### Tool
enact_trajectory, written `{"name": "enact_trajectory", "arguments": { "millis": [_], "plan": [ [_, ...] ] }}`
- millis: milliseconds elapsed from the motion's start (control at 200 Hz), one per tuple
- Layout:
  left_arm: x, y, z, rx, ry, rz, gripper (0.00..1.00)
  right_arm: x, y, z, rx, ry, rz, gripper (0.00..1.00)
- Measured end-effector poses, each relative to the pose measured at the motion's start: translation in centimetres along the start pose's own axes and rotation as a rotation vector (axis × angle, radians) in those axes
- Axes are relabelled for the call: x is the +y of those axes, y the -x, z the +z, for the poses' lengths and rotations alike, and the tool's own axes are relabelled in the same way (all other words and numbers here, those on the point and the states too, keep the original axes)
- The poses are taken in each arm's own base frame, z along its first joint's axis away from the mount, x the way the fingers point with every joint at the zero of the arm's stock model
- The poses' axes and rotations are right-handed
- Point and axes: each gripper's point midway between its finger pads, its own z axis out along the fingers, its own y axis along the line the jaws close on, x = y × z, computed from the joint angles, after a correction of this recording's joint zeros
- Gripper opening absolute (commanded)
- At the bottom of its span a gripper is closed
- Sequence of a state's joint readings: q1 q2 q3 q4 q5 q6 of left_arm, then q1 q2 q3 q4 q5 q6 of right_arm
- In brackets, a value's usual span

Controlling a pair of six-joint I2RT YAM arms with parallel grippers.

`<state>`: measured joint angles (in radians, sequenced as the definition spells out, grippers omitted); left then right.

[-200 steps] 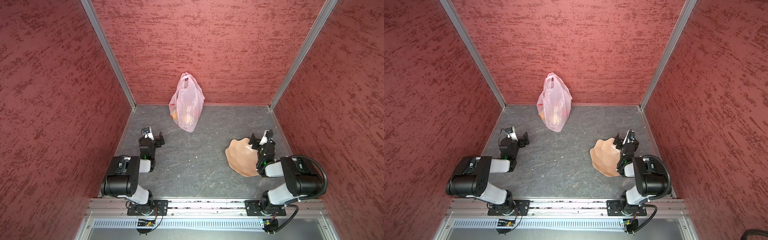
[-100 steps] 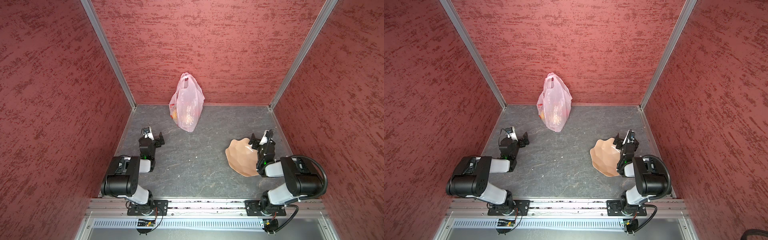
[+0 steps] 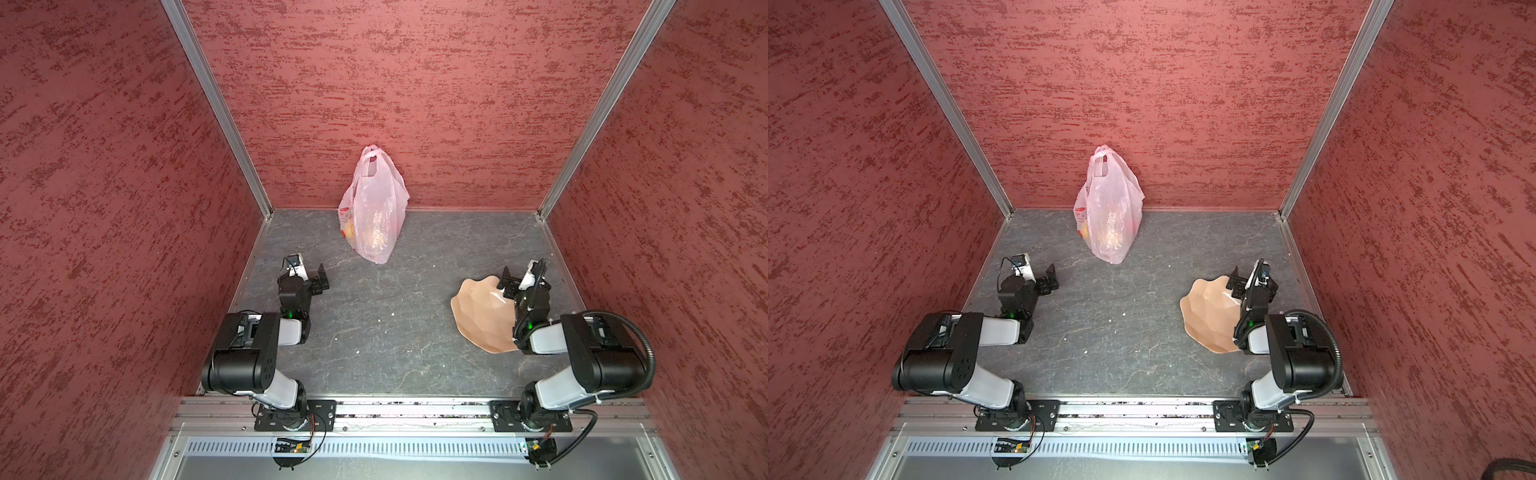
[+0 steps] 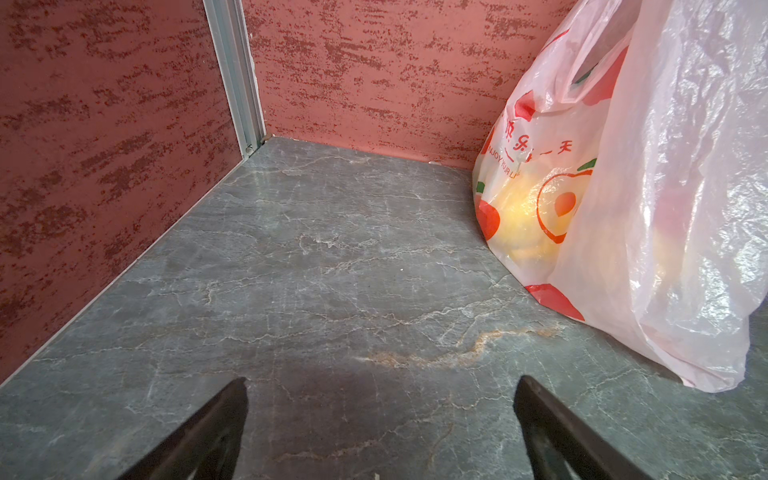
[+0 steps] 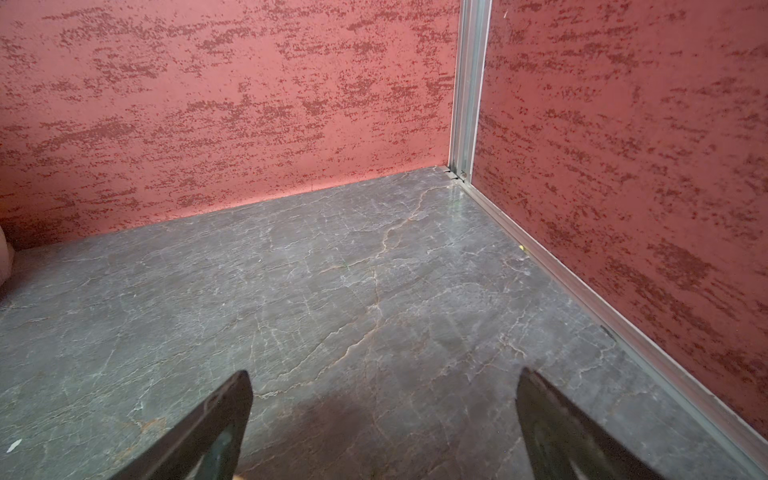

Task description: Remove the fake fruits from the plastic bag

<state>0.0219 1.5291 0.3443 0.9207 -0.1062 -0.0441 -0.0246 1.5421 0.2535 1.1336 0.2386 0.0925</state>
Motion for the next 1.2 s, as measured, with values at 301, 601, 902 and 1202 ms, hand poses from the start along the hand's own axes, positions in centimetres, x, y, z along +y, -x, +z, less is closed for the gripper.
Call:
{"name": "enact_trajectory", "arguments": {
  "millis": [301,601,902,1202],
  "plan": [
    [0.3,0.7,0.0,0.009,0.015,-0.007,1.00,0.6,1.1,0.0,0.025,0.022,-0.010,0.99],
    [6.0,8.0,-1.0,0.013,0.224,-0.282,1.00,0.7,12.7,2.0,0.089,-0.115,0.192,0.99],
    [1.2,8.3,-2.6,0.192,0.138,-0.315,1.00,-0.3,4.8,-0.9,0.553,-0.225,0.210,0.99],
    [-3.3,7.3,-3.7,0.299,0.058,-0.242,1.00,-1.9,-3.0,-7.9,0.799,-0.280,0.242,0.99]
  ]
}}
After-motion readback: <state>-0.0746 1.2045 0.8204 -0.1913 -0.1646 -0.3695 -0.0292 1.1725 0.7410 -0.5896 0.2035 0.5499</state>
